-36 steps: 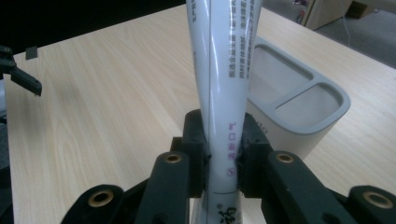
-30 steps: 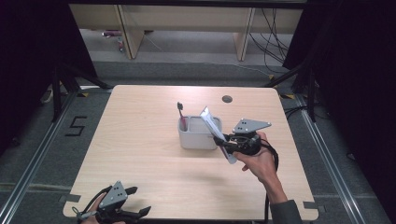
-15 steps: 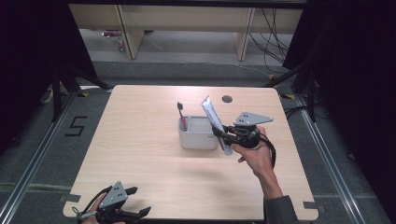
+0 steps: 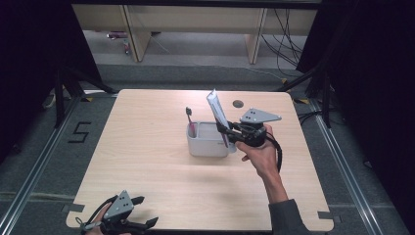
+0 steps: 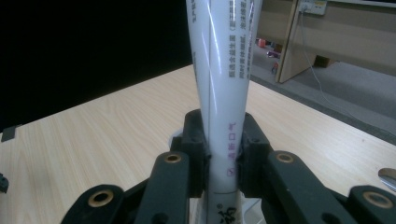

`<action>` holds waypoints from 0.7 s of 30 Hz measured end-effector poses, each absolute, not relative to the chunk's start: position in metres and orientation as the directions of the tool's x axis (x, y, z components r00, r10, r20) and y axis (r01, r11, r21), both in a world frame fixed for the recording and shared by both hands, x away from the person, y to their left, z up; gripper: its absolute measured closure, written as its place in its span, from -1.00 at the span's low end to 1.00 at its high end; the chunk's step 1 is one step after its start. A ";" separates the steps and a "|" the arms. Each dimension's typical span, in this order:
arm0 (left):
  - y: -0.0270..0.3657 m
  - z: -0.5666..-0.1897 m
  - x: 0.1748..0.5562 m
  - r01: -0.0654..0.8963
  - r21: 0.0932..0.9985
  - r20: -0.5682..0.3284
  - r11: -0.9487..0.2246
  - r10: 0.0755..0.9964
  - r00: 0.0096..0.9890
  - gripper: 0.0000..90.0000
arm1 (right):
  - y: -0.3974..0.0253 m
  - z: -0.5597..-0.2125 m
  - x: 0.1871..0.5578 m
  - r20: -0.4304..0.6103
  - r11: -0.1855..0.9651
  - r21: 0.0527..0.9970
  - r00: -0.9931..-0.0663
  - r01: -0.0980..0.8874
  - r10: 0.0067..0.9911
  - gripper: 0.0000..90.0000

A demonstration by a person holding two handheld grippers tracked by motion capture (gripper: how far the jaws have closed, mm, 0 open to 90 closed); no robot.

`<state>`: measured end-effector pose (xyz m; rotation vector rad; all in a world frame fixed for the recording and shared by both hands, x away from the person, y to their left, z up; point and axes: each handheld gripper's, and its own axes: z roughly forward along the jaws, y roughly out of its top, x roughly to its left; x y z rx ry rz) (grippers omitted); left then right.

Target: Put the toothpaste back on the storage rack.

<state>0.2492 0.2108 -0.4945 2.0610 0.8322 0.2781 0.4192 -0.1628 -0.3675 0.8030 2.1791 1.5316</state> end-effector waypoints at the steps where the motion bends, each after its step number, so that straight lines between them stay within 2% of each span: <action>1: 0.211 -0.495 0.249 0.454 0.800 -0.108 -0.393 0.650 0.752 -0.63 | -0.161 -0.368 0.420 0.048 0.238 0.937 -0.771 0.254 0.635 0.71; 12: 0.211 -0.494 0.249 0.446 0.794 -0.088 -0.412 0.649 0.756 -0.63 | -0.148 -0.365 0.438 0.070 0.203 0.944 -0.759 0.261 0.647 0.71; 15: 0.210 -0.495 0.248 0.455 0.802 -0.116 -0.388 0.646 0.755 -0.63 | -0.144 -0.365 0.444 0.072 0.195 0.946 -0.754 0.259 0.652 0.71; 19: 0.212 -0.494 0.249 0.448 0.791 -0.093 -0.417 0.642 0.761 -0.63 | -0.139 -0.365 0.452 0.073 0.189 0.947 -0.747 0.259 0.660 0.71; 21: 0.210 -0.495 0.248 0.455 0.802 -0.115 -0.387 0.647 0.754 -0.63 | -0.137 -0.365 0.455 0.085 0.179 0.947 -0.742 0.268 0.665 0.71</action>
